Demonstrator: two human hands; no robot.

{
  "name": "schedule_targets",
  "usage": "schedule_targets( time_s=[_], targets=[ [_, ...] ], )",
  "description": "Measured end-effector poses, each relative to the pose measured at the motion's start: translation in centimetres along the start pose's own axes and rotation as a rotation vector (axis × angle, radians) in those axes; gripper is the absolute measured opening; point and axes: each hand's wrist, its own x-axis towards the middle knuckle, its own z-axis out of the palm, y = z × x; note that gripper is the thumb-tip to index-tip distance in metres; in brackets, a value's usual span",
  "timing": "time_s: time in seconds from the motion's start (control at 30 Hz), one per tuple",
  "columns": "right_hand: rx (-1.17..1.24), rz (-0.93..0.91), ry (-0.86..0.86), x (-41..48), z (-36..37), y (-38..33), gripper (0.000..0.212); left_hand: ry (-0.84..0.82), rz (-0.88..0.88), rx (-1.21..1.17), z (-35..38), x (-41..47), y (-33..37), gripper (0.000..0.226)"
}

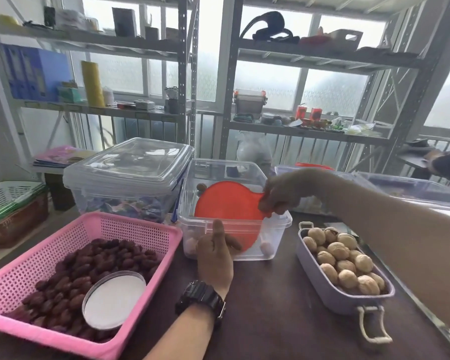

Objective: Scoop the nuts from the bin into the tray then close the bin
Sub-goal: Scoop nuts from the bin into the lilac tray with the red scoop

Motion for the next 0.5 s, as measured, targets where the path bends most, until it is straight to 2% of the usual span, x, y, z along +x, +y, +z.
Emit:
schedule_targets(
  time_s=[0.1, 0.2, 0.3, 0.5],
  targets=[
    [0.174, -0.005, 0.043, -0.1, 1.5, -0.2, 0.026, 0.016, 0.003, 0.011, 0.0, 0.1, -0.1, 0.075],
    [0.304, 0.044, 0.003, -0.4, 1.9, -0.6, 0.029, 0.017, 0.012, 0.019, -0.1, 0.1, 0.0, 0.075],
    [0.531, 0.129, -0.083, -1.0, 2.0, -0.6, 0.036, 0.024, 0.022, 0.043, -0.2, 0.1, -0.1, 0.076],
    [0.908, 0.123, -0.113, -1.8, 2.7, 0.3, 0.038, 0.047, 0.064, 0.058, 0.0, 0.0, 0.3, 0.077]
  ],
)
